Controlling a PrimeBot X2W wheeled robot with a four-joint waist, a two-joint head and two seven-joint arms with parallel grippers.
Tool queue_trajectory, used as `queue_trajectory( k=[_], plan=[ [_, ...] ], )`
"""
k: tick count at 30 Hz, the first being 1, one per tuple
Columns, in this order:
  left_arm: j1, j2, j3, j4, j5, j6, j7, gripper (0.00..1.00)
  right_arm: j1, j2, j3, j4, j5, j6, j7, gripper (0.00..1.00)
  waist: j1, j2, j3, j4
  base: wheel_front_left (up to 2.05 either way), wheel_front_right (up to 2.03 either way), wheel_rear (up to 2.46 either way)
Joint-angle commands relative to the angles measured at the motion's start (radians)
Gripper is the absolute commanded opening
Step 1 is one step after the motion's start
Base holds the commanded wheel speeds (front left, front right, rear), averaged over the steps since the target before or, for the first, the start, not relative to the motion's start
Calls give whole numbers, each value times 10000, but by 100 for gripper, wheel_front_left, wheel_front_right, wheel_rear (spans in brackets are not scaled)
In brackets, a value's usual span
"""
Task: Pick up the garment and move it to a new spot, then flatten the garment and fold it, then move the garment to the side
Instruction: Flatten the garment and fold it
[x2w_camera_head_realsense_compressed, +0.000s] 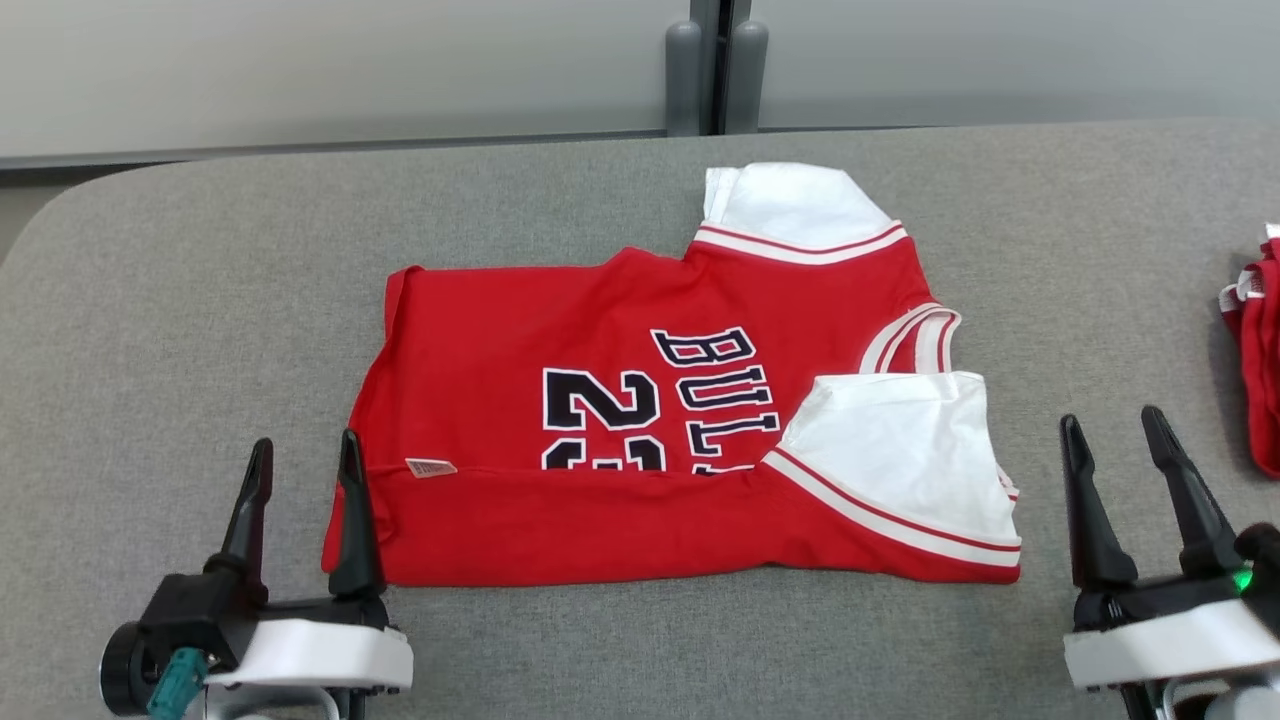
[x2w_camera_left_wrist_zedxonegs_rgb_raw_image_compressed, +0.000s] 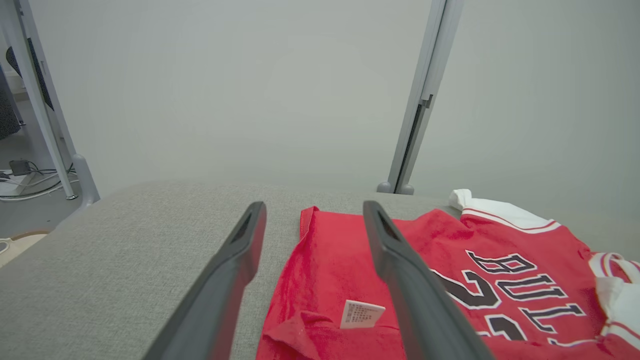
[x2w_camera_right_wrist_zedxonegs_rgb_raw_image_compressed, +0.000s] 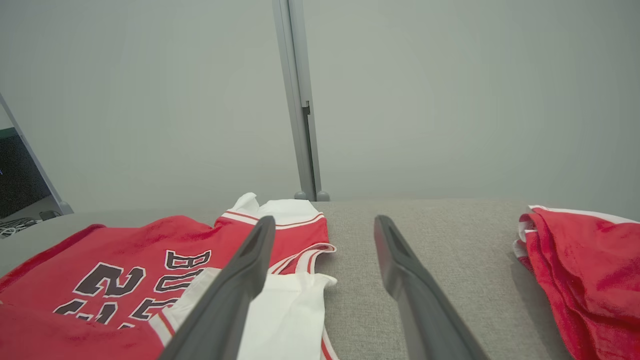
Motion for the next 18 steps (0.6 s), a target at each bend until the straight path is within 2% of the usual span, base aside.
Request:
queue_trajectory(
  k=[1,9,18],
  plan=[
    [297,66,-9,-75,327,59,-51,100,443,90,-94,-211,-139,1,131,100,0,0,-371,-148,0,0,0],
    [1218,166,-61,124,960,32,-53,100,1582,380,-12,-721,-440,1,590,100,0,0,-842,-297,0,0,0],
    [1268,155,-31,559,759,-147,-56,100,1764,483,-18,-862,-493,1,764,100,0,0,-960,-302,0,0,0]
  ],
)
